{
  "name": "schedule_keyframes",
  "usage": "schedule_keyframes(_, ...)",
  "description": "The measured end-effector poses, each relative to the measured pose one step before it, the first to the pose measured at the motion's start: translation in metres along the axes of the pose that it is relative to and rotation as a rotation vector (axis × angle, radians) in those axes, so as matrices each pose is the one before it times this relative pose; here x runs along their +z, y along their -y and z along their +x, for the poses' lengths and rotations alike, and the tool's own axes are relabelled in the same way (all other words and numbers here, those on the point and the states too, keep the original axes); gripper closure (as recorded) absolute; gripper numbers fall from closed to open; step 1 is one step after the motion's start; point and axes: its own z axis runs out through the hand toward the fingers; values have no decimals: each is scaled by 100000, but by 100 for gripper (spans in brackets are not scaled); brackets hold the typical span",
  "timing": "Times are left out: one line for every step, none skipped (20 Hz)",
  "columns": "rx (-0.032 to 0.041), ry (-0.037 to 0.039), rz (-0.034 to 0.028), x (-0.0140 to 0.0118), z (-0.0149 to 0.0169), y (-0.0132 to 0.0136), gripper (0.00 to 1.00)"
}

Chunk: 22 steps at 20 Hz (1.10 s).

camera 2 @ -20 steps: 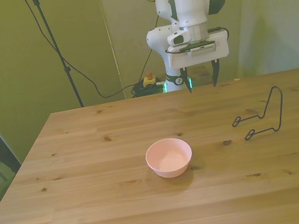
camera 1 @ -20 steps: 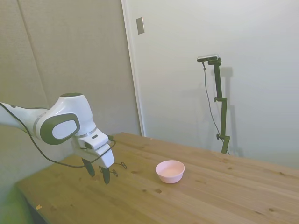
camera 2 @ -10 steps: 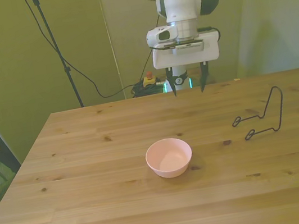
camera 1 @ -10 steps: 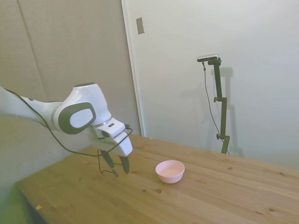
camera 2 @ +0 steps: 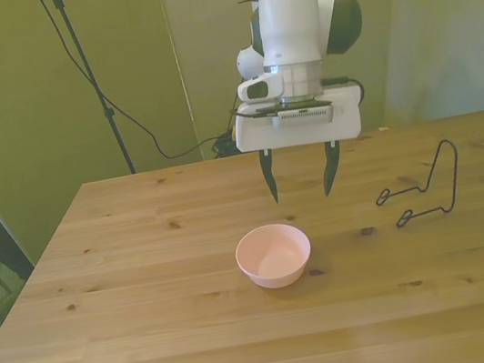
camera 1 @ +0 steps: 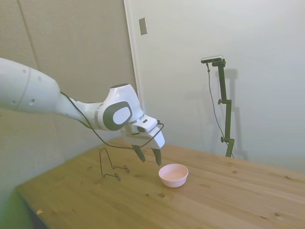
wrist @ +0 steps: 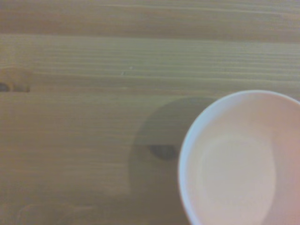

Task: Load the bowl

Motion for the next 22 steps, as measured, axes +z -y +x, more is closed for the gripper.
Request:
schedule_keyframes(359, 292, -721, 845, 379, 390, 0)
schedule_keyframes(268, 422, -683, 896, 317, 369, 0)
schedule_keyframes(208, 489, -796, 904, 245, 289, 0)
schedule_keyframes(151, 397, -808, 851, 242, 236, 0)
schedule_keyframes(98, 297, -708, 770, 215, 177, 0)
schedule_keyframes(54, 267, -622, 656, 160, 142, 0)
schedule_keyframes(145, 177, -571, 678, 152, 68, 0)
schedule_keyframes(219, 56, -492, 578, 173, 0, 0)
schedule_keyframes(237, 139, -549, 517, 150, -35, 100)
schedule_keyframes(141, 79, -394, 454, 133, -2, 100)
schedule_keyframes(133, 72, -236, 352, 76, -15, 100)
schedule_keyframes(183, 3, -74, 266, 78, -9, 100)
schedule_keyframes(188, -17, 63, 207, 31, -3, 100)
schedule_keyframes(204, 80, 50, 197, 7, -4, 100)
schedule_keyframes(251, 203, 45, 181, -3, -9, 100)
schedule_keyframes(223, 251, 39, 147, -18, -1, 100)
schedule_keyframes(303, 272, 143, 94, -16, 5, 100)
schedule_keyframes(160, 101, 120, 46, -4, 7, 100)
schedule_keyframes(168, 81, 148, 25, -2, 5, 100)
schedule_keyframes(148, 64, 141, 20, -4, 3, 100)
schedule_keyframes(149, 49, 158, 17, -3, 4, 100)
schedule_keyframes(225, 115, 187, 10, -2, 5, 100)
